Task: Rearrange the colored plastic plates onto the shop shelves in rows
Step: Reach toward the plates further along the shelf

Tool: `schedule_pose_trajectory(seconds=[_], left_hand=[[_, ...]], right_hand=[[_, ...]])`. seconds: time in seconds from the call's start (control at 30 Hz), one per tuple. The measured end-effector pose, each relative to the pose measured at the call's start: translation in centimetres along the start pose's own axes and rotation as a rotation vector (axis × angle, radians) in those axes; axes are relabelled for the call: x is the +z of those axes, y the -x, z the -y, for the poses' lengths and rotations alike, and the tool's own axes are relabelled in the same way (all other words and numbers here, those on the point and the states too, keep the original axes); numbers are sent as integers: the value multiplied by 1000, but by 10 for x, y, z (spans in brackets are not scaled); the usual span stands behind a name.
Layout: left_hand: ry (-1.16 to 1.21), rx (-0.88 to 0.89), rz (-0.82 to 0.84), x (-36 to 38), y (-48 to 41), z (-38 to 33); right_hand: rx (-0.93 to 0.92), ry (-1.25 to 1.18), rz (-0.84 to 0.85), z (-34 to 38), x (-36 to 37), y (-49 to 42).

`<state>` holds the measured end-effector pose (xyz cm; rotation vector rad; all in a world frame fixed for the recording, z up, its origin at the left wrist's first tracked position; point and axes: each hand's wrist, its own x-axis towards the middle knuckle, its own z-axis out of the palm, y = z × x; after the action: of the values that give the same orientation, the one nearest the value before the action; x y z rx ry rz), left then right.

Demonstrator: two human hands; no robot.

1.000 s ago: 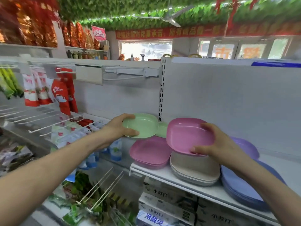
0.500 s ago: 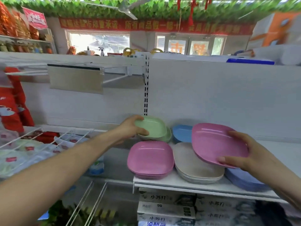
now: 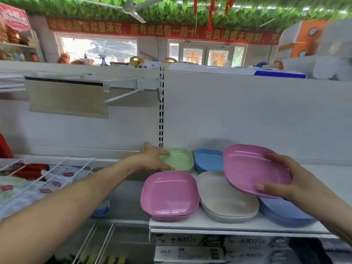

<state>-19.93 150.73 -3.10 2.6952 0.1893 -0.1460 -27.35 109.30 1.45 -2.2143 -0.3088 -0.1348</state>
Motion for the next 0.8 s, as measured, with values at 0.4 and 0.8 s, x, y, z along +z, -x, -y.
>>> schedule_pose_trajectory(seconds=[0.4, 0.8], left_hand=[[311, 103, -162, -9, 16, 18], [493, 54, -356, -36, 90, 89]], right_hand=[[-19, 8, 84, 34, 24, 5], [-93, 247, 245, 96, 113, 9]])
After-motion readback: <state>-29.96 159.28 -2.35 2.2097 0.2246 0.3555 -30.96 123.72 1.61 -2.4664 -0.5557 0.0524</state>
